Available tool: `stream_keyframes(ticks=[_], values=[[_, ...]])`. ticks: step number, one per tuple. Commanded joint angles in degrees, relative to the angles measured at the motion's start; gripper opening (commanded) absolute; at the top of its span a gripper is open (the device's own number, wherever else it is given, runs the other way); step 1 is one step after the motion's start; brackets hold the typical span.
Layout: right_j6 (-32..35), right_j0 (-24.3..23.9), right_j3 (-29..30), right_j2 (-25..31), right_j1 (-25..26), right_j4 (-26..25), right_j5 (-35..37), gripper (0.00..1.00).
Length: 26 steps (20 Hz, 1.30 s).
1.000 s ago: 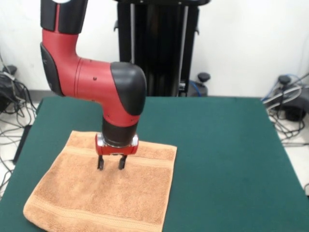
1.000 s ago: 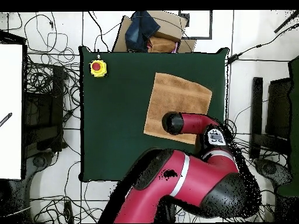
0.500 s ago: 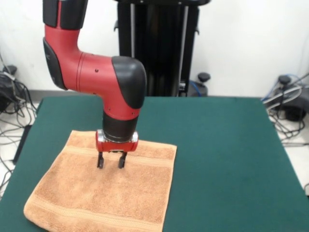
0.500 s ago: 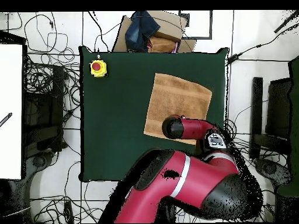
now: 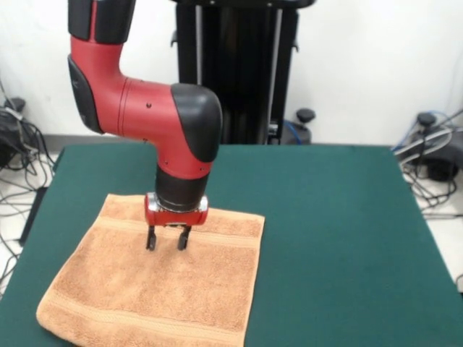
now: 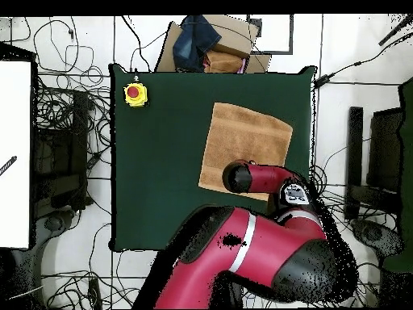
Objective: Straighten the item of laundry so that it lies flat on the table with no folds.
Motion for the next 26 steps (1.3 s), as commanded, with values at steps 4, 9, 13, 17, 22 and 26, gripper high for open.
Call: stream_keyframes(ticks=[4,9,13,17,22,26], values=[[9.47,0.87,10.69,-0.78,8.25,-0.31,4.11,1.00],[9.49,0.15,12.19,-0.43,8.17,-0.89,1.97,1.00],[11.23,1.78,13.40,-2.43,7.93,-0.95,-1.08,1.00],[10.10,0.89,13.91,-2.38,8.25,-1.25,-2.95,1.00],[10.41,1.98,14.53,-4.32,8.80,-0.73,-5.02,1.00],[8.20,-0.09,14.38,-3.49,9.66,-1.82,-6.41,1.00]])
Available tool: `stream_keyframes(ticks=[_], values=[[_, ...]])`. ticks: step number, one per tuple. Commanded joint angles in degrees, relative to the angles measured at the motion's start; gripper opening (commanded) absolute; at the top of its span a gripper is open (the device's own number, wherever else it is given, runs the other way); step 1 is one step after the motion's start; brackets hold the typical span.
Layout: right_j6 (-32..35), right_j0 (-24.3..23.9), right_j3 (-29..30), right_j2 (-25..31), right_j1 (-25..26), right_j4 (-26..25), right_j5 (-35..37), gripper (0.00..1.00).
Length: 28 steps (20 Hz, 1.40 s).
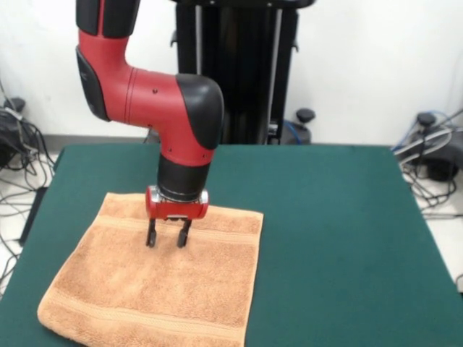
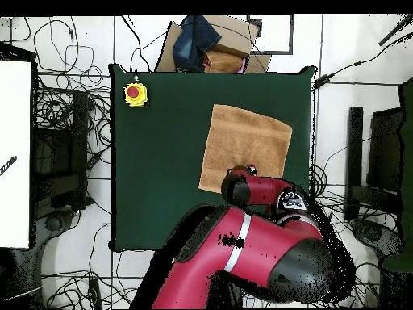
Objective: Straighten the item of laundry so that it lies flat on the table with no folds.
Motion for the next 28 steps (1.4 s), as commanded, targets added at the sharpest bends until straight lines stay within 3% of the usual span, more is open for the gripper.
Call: stream_keyframes(ticks=[1,10,22,28], values=[[8.25,-0.50,9.48,-1.47,9.72,-1.83,5.44,1.00],[7.32,-0.48,9.41,-4.84,11.75,-2.83,0.73,1.00],[4.87,-4.09,10.31,-4.53,12.39,-5.31,-0.79,1.00],[5.56,-0.74,9.19,-8.29,13.50,-3.69,-0.97,1.00]])
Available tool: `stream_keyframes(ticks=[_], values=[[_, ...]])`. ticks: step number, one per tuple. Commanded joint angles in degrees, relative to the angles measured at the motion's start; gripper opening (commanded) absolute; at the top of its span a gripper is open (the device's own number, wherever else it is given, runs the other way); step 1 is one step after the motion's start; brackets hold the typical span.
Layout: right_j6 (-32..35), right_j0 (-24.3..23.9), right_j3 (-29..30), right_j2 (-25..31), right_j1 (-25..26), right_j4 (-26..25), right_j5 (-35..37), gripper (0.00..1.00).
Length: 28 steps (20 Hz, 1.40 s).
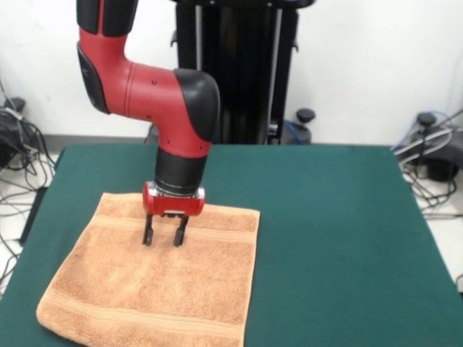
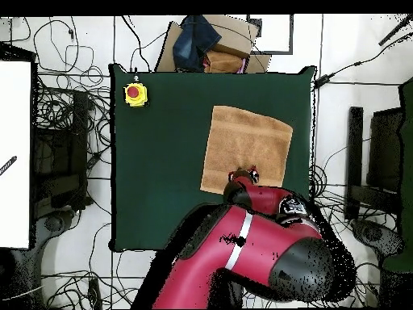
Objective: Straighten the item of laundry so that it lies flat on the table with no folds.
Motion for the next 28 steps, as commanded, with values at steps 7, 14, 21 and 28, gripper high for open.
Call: stream_keyframes(ticks=[7,14,21,28], values=[[5.16,-0.90,7.32,-7.45,12.84,-3.55,7.00,1.00],[5.20,-2.01,7.82,-8.16,14.25,-4.41,3.29,1.00],[4.04,-2.85,7.86,-8.31,14.57,-4.88,4.55,1.00],[2.83,-1.78,8.68,-8.93,13.80,-3.50,10.67,1.00]])
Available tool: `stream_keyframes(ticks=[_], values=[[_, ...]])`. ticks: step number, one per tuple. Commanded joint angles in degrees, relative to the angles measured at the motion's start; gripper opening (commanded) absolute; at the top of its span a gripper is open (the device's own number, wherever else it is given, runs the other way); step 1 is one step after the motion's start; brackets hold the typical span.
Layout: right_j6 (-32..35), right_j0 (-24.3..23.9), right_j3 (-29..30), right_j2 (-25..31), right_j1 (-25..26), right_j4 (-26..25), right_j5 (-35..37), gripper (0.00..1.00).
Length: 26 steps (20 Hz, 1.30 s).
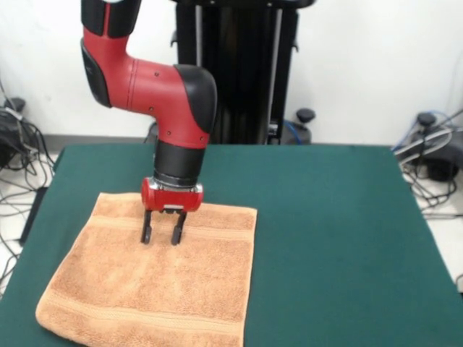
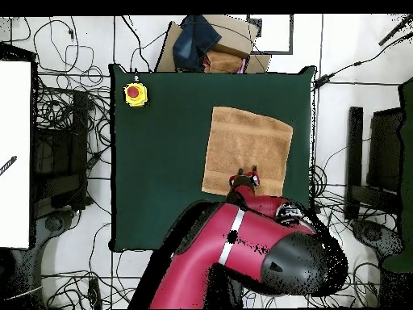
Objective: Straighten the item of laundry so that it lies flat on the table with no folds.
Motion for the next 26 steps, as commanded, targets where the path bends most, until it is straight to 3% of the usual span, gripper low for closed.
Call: stream_keyframes(ticks=[1,13,17,26], values=[[2.75,-2.31,7.33,-5.71,11.30,-0.99,23.86,1.00],[4.17,-1.03,7.97,-8.05,12.15,-0.59,20.35,1.00],[3.27,-3.14,8.13,-6.81,11.37,-2.73,20.18,1.00],[6.21,1.05,9.05,-10.26,13.19,1.07,17.40,1.00]])
